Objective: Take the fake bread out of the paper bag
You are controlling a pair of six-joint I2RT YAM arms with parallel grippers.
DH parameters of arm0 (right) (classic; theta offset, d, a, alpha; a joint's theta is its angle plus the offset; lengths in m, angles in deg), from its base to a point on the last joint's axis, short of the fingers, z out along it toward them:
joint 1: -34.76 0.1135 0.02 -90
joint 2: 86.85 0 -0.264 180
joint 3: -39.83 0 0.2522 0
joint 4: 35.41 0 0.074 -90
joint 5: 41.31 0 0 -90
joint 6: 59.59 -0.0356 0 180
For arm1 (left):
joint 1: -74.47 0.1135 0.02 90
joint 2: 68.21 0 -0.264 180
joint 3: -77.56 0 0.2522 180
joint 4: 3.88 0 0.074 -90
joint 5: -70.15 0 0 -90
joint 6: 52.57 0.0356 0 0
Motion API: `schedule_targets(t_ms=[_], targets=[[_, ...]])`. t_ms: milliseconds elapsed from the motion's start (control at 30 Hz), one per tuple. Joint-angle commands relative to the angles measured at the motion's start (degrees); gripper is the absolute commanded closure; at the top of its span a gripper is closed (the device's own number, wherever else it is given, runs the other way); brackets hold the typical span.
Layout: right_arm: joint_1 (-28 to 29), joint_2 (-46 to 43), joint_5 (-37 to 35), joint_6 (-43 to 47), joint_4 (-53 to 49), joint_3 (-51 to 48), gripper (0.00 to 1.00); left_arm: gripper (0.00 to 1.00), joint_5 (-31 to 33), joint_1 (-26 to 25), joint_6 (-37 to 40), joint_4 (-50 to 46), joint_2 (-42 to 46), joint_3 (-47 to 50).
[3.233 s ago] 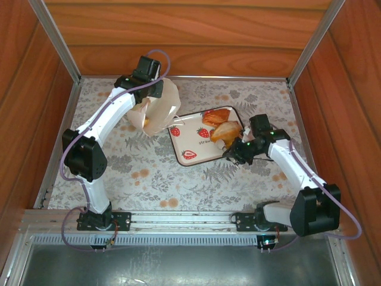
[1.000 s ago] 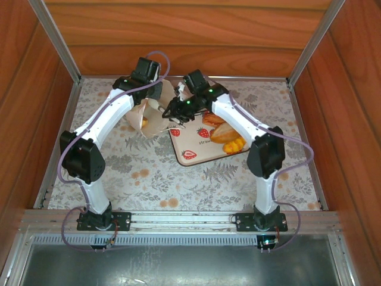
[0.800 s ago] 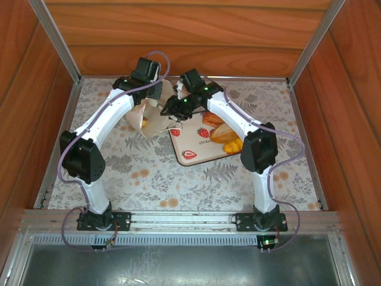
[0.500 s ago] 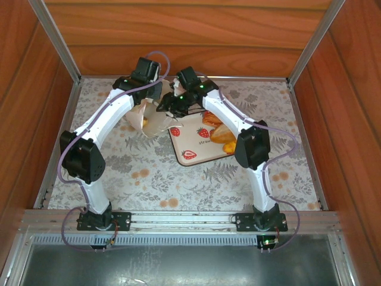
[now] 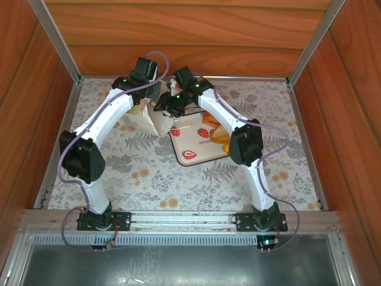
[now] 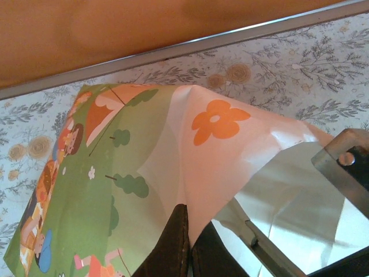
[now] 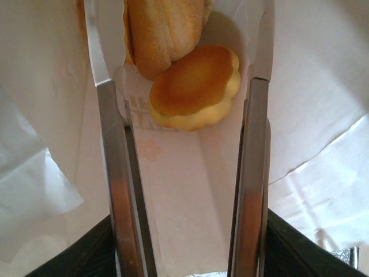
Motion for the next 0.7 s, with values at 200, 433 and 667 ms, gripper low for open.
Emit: schedule_targets(t_ms=[200, 433, 667], targets=[[0.7, -7.4, 2.4, 0.2, 2.7, -10.8, 0.47, 1.0, 0.4, 0.1, 4.4, -0.5, 1.7, -0.7], [0.7, -9.4, 0.4, -1.5, 6.0, -14.3, 0.47, 1.0, -1.1, -0.1, 11.5, -0.4, 3.3, 0.6], [0.6, -5.8, 1.7, -3.3, 7.3, -10.2, 0.47, 1.0, -1.9, -0.1, 11.9, -0.5, 4.2, 2.0]])
